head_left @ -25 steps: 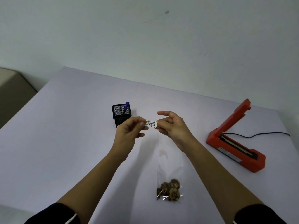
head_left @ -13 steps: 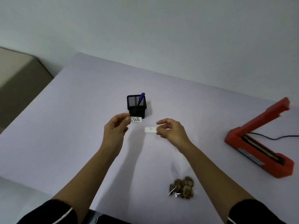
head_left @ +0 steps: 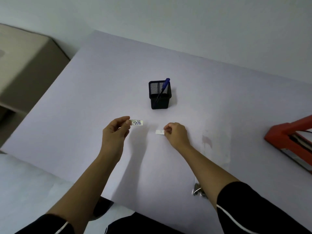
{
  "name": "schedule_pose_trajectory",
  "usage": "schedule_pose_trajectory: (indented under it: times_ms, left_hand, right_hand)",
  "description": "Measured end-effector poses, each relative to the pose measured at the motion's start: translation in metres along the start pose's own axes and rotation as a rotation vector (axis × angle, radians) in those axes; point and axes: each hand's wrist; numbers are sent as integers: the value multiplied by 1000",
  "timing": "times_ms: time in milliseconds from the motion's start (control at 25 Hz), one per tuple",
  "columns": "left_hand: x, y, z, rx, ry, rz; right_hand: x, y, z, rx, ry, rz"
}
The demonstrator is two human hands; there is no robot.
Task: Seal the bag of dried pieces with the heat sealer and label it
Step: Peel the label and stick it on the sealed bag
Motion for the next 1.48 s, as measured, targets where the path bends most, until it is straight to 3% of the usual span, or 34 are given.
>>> schedule_pose_trajectory:
  times_ms: [280,520,680,920,1040,1160,1480]
  left_hand:
    - [37,9,-6,-6,-16,65]
    - [123,22,4,-85,-2,300]
    - [185,29,22,-129,-128,437]
    - [236,25,42,-58,-453,560]
    - [246,19,47,12,-609,545]
    - [245,12,53,6,-659,523]
    - [238,17,66,-5,-682,483]
  right_hand:
    - [-21,13,1,60,49,-66]
    - [-107,46,-57,129,-122,-342]
    - [-153,66,-112,189,-140,-497]
    - [-161,72,-144,113,-218,-330]
    - [-158,71,-152,63,-161,-218]
    - [-155,70,-160,14,-107,-150]
    - [-147,69,-164,-87,48,-175]
Point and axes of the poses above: each hand's wrist, its own y-axis away from the middle knuckle, its own x-axis out of the palm, z = x × y, and after that the axes turned 10 degrees about -y, right-handed
